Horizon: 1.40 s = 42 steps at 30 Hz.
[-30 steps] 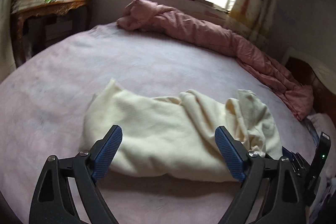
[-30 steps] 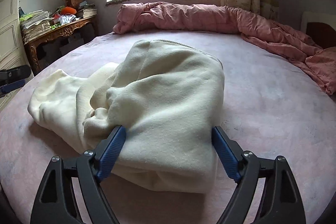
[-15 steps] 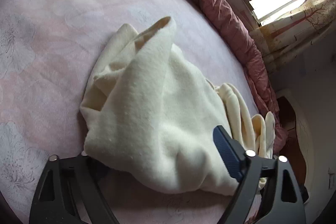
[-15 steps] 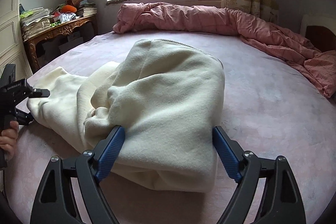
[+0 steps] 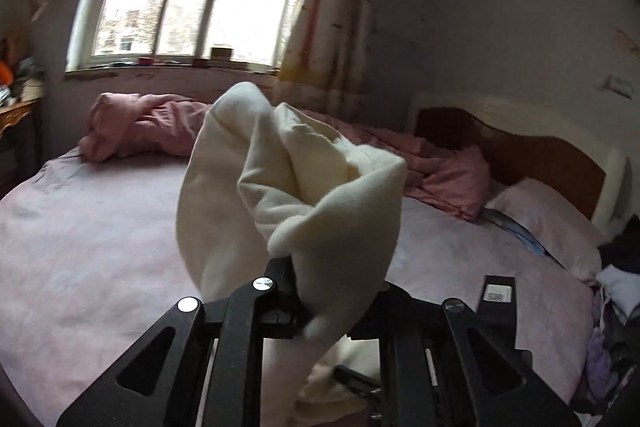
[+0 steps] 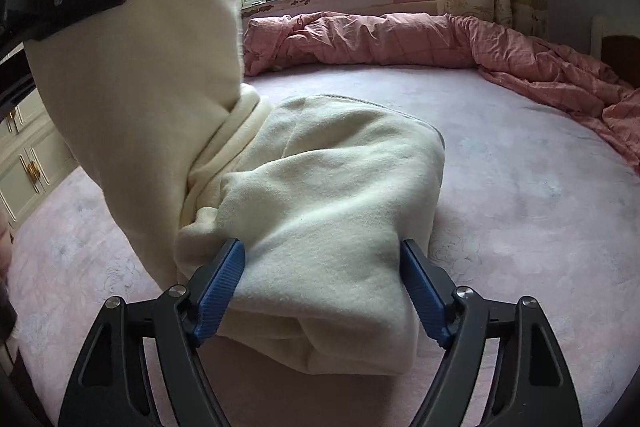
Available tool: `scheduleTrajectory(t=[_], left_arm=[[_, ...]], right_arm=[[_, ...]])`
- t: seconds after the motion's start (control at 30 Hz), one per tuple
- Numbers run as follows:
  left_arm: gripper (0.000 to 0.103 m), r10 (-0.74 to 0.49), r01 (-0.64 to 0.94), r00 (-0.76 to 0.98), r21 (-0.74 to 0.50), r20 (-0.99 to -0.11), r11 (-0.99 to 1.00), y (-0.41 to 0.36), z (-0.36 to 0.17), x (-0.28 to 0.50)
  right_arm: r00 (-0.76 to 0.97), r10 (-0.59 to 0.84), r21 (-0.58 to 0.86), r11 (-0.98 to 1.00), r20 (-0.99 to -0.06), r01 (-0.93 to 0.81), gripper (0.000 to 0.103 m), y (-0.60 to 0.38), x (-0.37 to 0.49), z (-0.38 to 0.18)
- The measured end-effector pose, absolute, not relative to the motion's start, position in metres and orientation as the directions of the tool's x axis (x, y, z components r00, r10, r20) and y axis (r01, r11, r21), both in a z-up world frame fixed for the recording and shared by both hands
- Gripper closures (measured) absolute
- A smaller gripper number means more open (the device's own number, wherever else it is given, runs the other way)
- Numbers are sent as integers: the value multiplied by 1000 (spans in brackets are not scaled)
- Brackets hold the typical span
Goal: Fold large clothes
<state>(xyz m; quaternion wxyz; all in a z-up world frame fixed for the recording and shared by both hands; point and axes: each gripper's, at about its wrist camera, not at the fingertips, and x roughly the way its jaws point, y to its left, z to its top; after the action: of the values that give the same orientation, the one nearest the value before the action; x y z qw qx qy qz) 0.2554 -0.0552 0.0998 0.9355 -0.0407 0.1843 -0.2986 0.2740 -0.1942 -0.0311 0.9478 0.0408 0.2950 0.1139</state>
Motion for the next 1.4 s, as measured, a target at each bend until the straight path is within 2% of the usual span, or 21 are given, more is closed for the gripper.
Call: scheduleTrajectory(t=[0.07,0.2,0.23,0.3,0.33,0.37,0.43,0.57,0.67,0.8,0.87,0.9,0.93,1.0,1.03,1.07,1.13,1.23,1.4], left_arm=[[90,-632,597,693,-216,-348,773,-80,88,263],[90,-724,637,543,-353,-426,685,-103,48,280],[90,-721,630,528,-362,-449,687,-105,38,284],[89,-657,626,552,-265,-513,734,-114,25,281],[89,-620,628,577,-197,-531,753,-120,23,275],[89,-617,633,581,-181,-531,753,-123,22,272],[89,-619,642,575,-174,-535,747,-125,18,268],[88,-628,636,583,-191,-516,748,-123,12,264],[86,-610,642,604,-142,-512,754,-127,7,257],[84,-586,619,640,-119,-497,777,-132,4,250],[80,-590,611,644,-136,-487,779,-133,5,248],[79,-598,615,640,-144,-482,775,-131,6,248],[73,-607,624,635,-147,-478,768,-130,6,246],[54,-630,662,611,-127,-479,739,-127,8,238],[37,-630,678,605,-99,-487,728,-127,10,231],[27,-634,691,598,-84,-490,718,-122,13,221],[27,-661,707,595,-94,-458,701,-105,17,197],[27,-644,662,633,-130,-430,738,-73,23,180],[25,-565,481,738,-301,-368,824,-15,46,210]], right_arm=[[784,317,227,947,-534,-229,22,-210,274,-34],[733,486,417,858,-476,-299,23,-248,276,-43],[724,510,447,841,-464,-306,25,-255,277,-44],[701,529,461,830,-478,-313,28,-262,278,-45],[697,511,425,848,-504,-315,29,-263,278,-44],[710,465,356,881,-529,-312,29,-264,277,-42],[738,407,251,913,-538,-321,29,-267,271,-36],[794,284,192,958,-538,-213,29,-293,260,-24],[840,225,255,961,-494,-107,30,-315,253,-12],[903,256,366,923,-345,-122,32,-318,233,13],[903,309,371,909,-299,-188,32,-310,230,23],[885,347,380,899,-312,-218,32,-304,234,26],[862,383,392,887,-331,-243,35,-298,240,26],[827,397,375,893,-399,-248,35,-282,253,24],[810,378,338,911,-448,-238,35,-271,258,21],[798,334,284,935,-502,-212,35,-260,264,17],[802,257,247,959,-539,-141,33,-255,269,9],[792,288,378,922,-538,-79,31,-275,272,2],[755,302,433,901,-582,-26,31,-296,274,-17]])
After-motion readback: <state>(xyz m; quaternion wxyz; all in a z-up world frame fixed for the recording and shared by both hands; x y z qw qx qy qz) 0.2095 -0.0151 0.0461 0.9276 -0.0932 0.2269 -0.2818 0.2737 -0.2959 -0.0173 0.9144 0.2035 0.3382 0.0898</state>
